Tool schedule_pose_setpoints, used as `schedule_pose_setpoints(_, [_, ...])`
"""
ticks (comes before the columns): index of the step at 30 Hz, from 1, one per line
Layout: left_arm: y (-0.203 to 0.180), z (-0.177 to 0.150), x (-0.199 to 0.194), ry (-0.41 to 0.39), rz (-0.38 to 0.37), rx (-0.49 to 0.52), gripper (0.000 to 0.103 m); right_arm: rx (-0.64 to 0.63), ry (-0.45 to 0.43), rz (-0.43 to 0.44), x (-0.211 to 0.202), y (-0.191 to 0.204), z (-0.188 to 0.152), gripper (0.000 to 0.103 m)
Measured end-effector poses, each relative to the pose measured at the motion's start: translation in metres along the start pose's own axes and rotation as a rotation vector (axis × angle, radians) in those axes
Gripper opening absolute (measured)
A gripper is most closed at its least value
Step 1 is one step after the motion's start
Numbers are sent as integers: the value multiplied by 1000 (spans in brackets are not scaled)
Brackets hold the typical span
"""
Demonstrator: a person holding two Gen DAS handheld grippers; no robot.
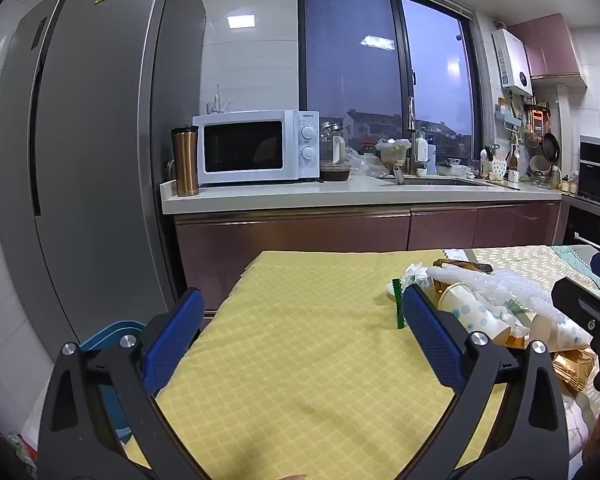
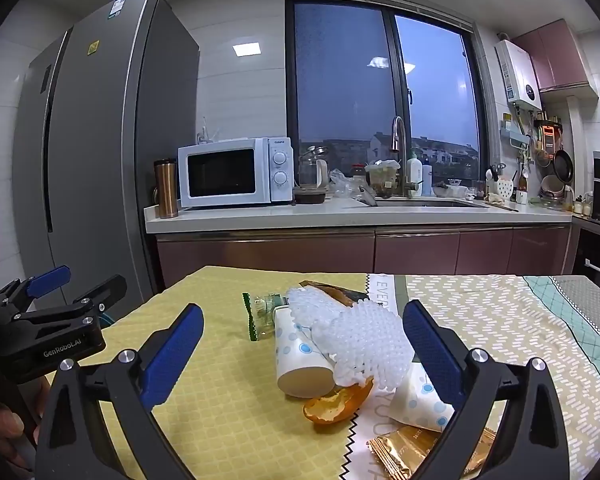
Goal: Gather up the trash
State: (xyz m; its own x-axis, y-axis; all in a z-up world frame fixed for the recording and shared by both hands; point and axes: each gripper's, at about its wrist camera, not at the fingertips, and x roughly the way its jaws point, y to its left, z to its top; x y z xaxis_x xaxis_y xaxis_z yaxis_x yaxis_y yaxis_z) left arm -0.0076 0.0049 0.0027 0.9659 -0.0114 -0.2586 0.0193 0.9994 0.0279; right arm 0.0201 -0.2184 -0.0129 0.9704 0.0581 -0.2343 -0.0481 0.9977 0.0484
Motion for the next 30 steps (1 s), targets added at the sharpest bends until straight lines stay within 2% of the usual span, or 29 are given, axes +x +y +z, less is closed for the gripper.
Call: schedule_pose_setpoints(30, [-4, 2, -7, -6, -7, 6, 97, 18, 5, 21, 0, -1, 1, 96])
